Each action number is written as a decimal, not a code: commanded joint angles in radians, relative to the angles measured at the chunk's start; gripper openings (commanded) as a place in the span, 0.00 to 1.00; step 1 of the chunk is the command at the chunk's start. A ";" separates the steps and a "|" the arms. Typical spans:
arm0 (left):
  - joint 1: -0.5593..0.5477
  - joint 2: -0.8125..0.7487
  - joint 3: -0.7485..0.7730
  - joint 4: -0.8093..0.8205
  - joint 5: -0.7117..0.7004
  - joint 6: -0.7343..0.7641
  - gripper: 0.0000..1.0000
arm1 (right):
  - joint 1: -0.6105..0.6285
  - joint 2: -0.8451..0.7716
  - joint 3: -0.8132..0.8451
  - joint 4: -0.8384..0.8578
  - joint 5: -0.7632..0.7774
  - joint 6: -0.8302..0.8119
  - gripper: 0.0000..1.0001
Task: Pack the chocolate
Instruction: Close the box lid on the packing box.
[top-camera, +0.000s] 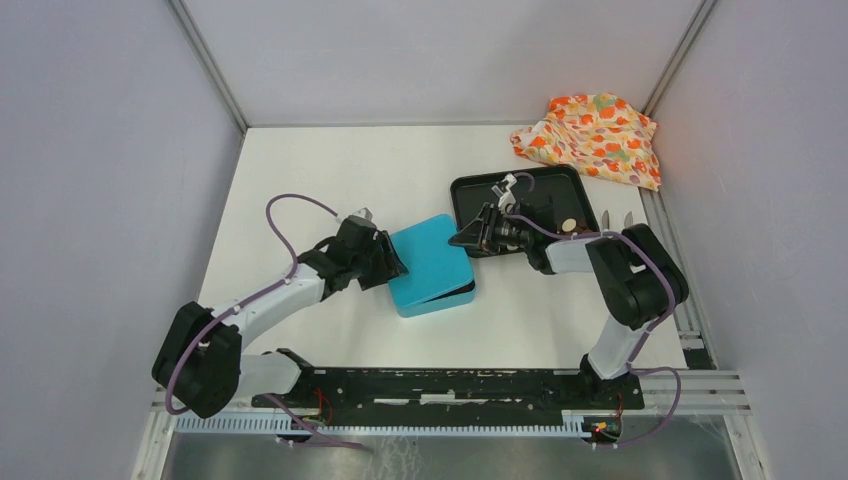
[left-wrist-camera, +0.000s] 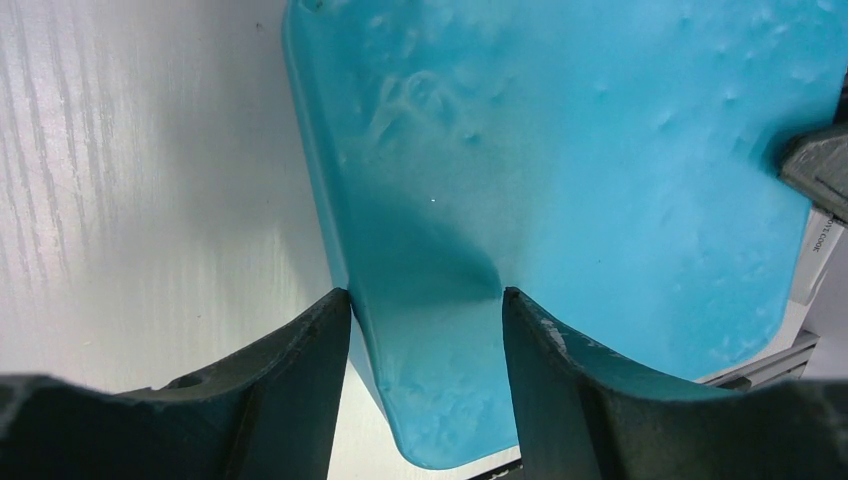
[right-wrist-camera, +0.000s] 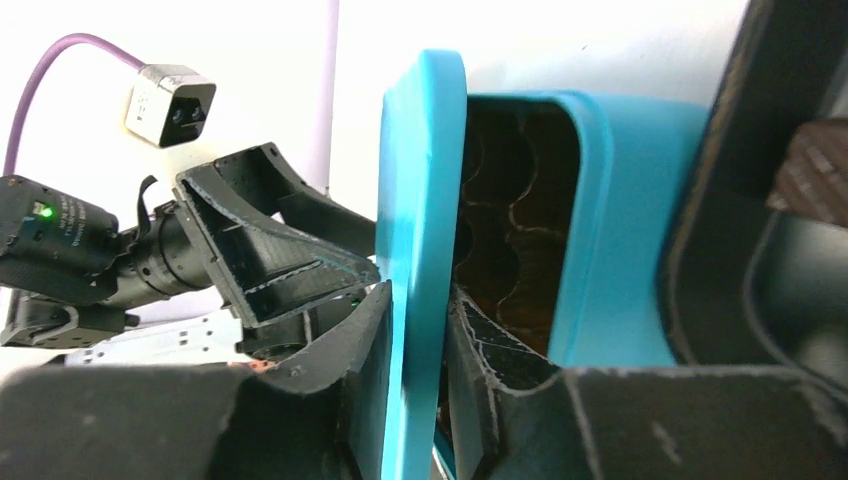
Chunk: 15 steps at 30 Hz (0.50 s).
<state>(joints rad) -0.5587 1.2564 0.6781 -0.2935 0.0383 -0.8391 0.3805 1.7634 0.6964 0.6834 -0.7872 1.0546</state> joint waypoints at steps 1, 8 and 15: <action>-0.003 0.013 0.041 0.021 0.013 0.044 0.63 | -0.030 -0.047 0.069 -0.140 0.001 -0.168 0.32; -0.004 0.035 0.062 0.014 0.018 0.054 0.62 | -0.084 -0.116 0.085 -0.274 0.009 -0.360 0.37; -0.005 0.057 0.102 -0.025 0.011 0.060 0.62 | -0.131 -0.204 0.156 -0.437 -0.042 -0.707 0.39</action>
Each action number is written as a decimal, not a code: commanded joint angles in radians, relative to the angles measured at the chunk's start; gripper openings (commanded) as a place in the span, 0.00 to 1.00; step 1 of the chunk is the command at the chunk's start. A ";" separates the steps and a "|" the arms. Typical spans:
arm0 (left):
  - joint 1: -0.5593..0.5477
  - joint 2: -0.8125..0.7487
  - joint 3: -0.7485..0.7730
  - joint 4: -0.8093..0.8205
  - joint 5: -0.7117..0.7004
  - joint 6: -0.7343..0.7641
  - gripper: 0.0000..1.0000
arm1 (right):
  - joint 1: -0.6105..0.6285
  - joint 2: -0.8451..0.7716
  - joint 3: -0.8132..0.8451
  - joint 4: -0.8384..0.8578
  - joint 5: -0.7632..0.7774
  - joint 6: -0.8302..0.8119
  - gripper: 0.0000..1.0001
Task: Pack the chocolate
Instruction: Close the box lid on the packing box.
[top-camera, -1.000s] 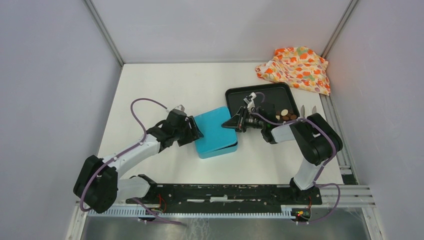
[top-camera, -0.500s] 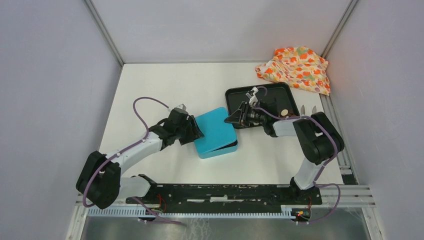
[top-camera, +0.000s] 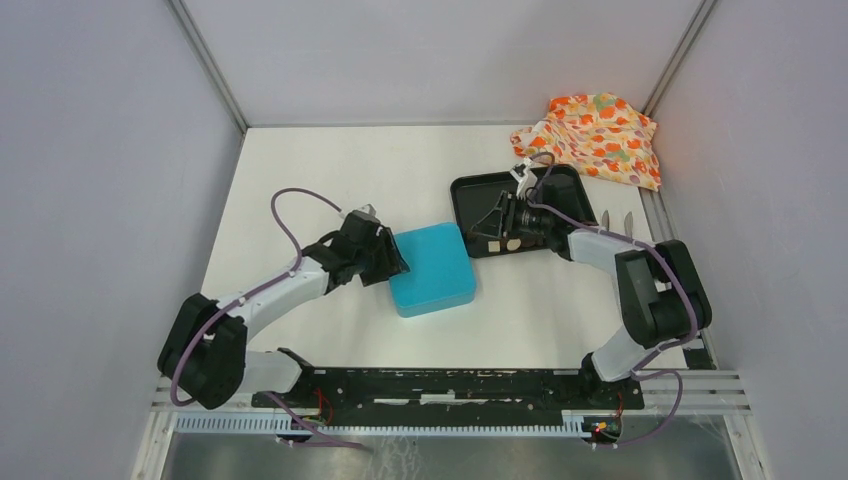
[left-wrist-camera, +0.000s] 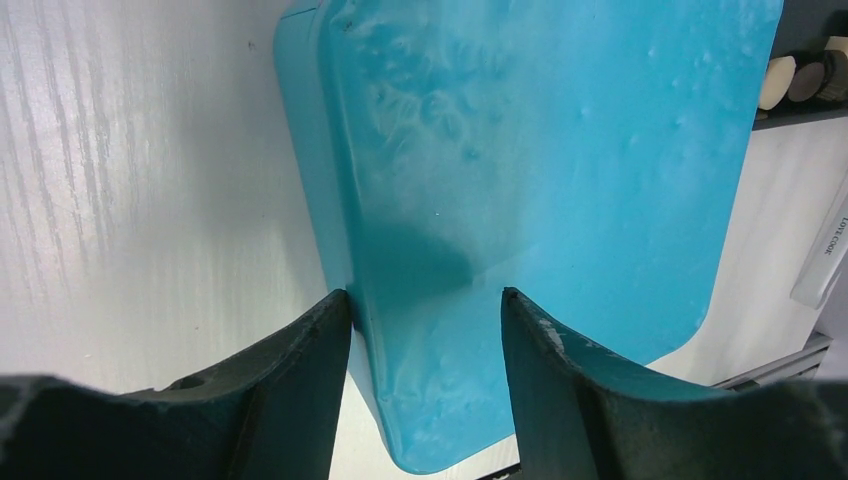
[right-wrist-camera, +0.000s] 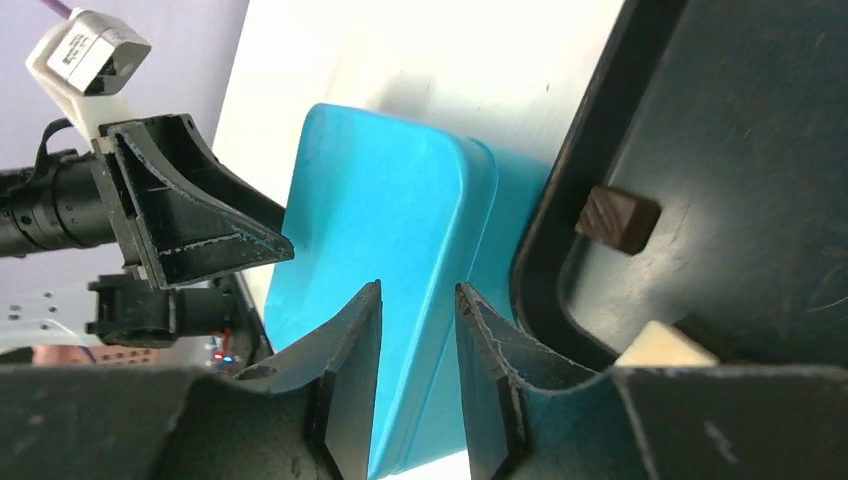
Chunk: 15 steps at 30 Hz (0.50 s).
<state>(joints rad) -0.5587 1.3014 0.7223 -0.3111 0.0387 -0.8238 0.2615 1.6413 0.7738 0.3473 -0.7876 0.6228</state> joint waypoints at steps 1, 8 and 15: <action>-0.005 0.016 0.064 -0.016 0.008 0.045 0.62 | -0.012 -0.099 0.086 -0.115 -0.057 -0.336 0.38; -0.004 0.055 0.106 -0.072 -0.012 0.043 0.62 | 0.061 -0.210 0.185 -0.489 -0.266 -0.994 0.35; -0.005 0.095 0.139 -0.088 -0.015 0.050 0.62 | 0.336 -0.195 0.301 -1.121 -0.106 -1.807 0.22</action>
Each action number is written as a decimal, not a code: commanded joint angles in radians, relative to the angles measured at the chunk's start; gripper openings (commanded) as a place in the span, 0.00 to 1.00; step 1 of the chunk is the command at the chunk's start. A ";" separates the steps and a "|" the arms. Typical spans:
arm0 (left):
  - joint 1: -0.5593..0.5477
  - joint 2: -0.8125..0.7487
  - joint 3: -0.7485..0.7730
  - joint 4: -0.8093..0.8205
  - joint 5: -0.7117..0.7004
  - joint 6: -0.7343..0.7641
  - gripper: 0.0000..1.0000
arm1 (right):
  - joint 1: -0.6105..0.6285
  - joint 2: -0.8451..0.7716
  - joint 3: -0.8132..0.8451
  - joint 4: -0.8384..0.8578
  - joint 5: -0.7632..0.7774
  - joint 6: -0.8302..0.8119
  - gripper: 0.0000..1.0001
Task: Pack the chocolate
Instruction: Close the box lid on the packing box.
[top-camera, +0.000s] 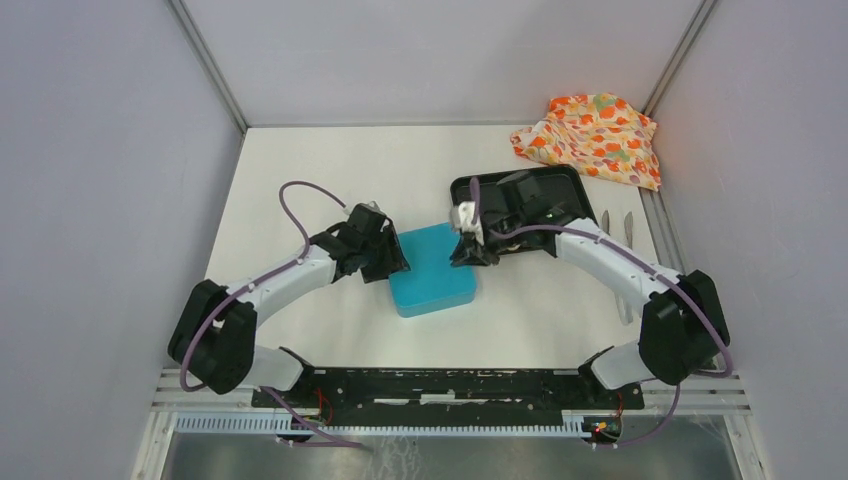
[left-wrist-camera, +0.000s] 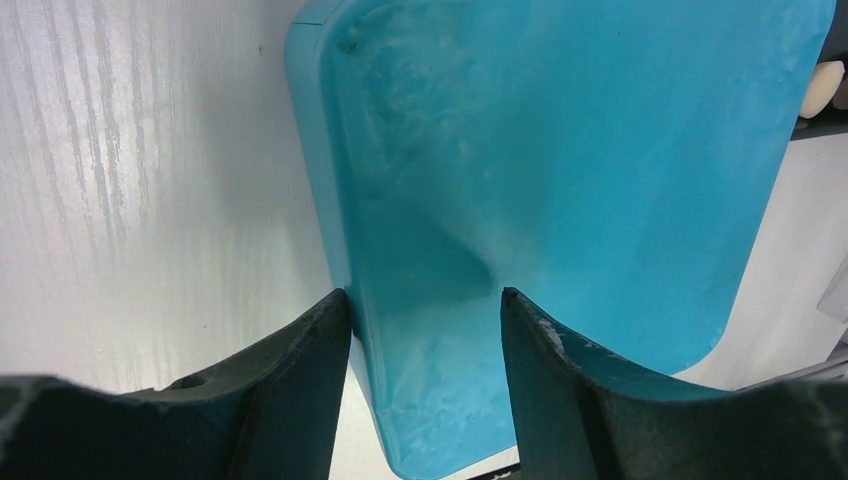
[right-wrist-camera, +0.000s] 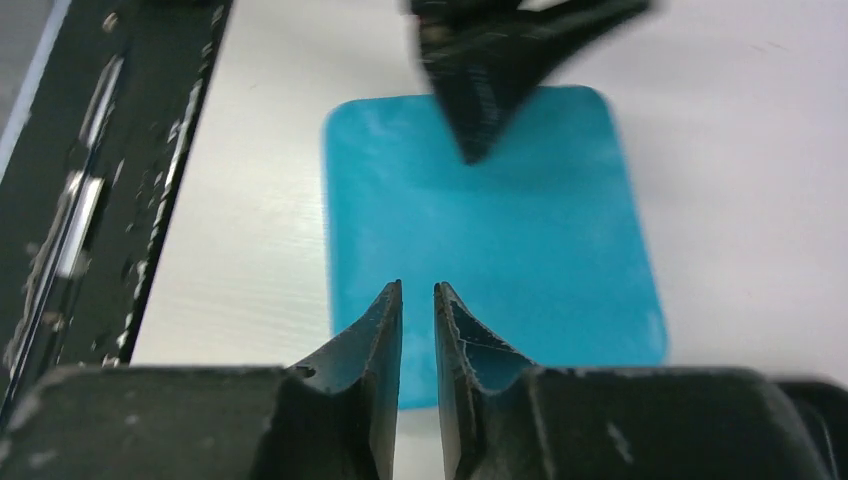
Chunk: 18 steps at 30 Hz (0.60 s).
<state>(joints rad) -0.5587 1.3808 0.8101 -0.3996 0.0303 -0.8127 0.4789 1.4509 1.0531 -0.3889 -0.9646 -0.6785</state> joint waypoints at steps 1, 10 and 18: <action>-0.004 0.020 0.053 0.002 -0.005 0.040 0.62 | 0.154 -0.004 0.012 -0.383 0.106 -0.507 0.21; -0.004 0.050 0.052 0.014 0.013 0.046 0.62 | 0.347 0.071 -0.007 -0.292 0.379 -0.358 0.16; -0.004 0.068 0.057 0.017 0.029 0.056 0.62 | 0.351 0.142 0.010 -0.286 0.492 -0.299 0.13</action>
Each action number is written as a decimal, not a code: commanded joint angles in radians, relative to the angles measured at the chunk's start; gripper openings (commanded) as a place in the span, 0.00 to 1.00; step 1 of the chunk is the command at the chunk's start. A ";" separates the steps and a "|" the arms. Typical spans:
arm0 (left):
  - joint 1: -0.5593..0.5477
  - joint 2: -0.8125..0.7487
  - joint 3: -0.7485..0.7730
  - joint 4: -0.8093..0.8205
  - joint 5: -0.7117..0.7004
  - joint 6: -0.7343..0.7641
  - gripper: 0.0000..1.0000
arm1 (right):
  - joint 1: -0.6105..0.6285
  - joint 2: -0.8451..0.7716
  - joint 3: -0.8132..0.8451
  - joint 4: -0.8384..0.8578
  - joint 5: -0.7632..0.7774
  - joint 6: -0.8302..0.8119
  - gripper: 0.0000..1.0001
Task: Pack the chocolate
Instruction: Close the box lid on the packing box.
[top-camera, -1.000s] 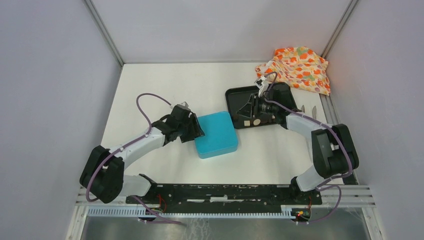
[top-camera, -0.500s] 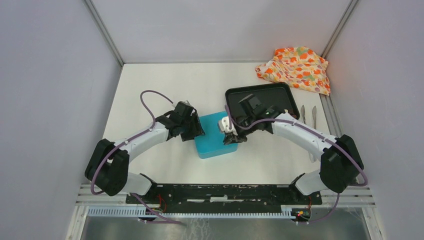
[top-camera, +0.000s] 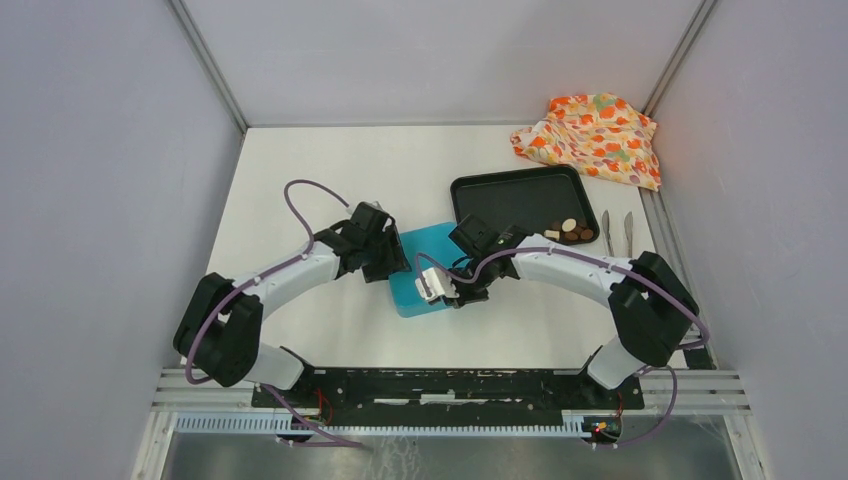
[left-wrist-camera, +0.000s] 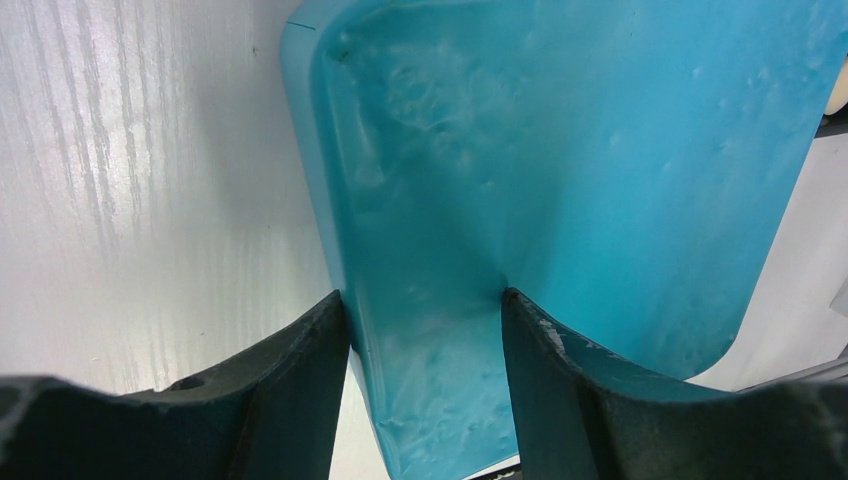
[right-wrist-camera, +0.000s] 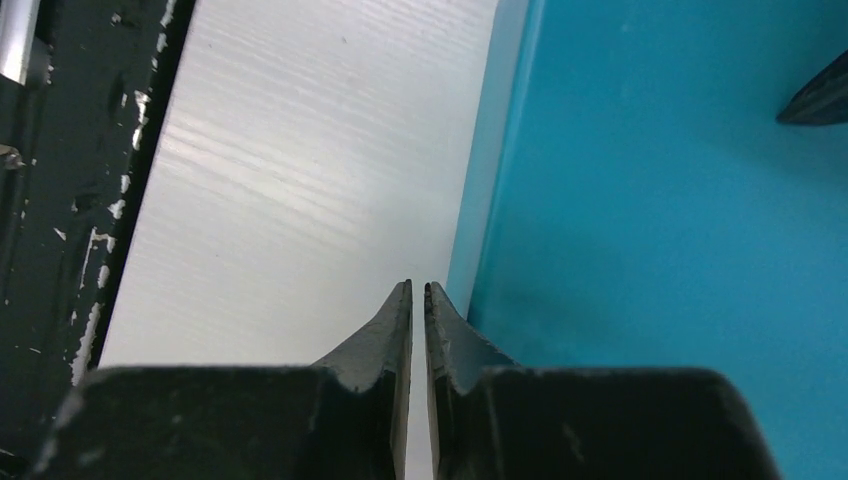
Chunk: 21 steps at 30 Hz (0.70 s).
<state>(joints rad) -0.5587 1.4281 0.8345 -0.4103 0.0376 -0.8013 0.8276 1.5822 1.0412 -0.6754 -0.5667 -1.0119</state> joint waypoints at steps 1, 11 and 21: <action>-0.004 0.023 0.032 0.027 0.023 0.046 0.62 | 0.001 0.009 0.021 -0.001 0.104 0.036 0.13; -0.004 0.065 0.046 0.033 0.041 0.059 0.62 | -0.071 -0.053 0.113 -0.292 -0.076 -0.139 0.15; -0.005 0.083 0.054 0.034 0.059 0.072 0.62 | -0.097 -0.132 0.038 -0.090 0.096 -0.100 0.32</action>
<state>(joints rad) -0.5579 1.4788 0.8722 -0.3992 0.0765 -0.7776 0.7284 1.4437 1.1187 -0.8761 -0.5739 -1.1122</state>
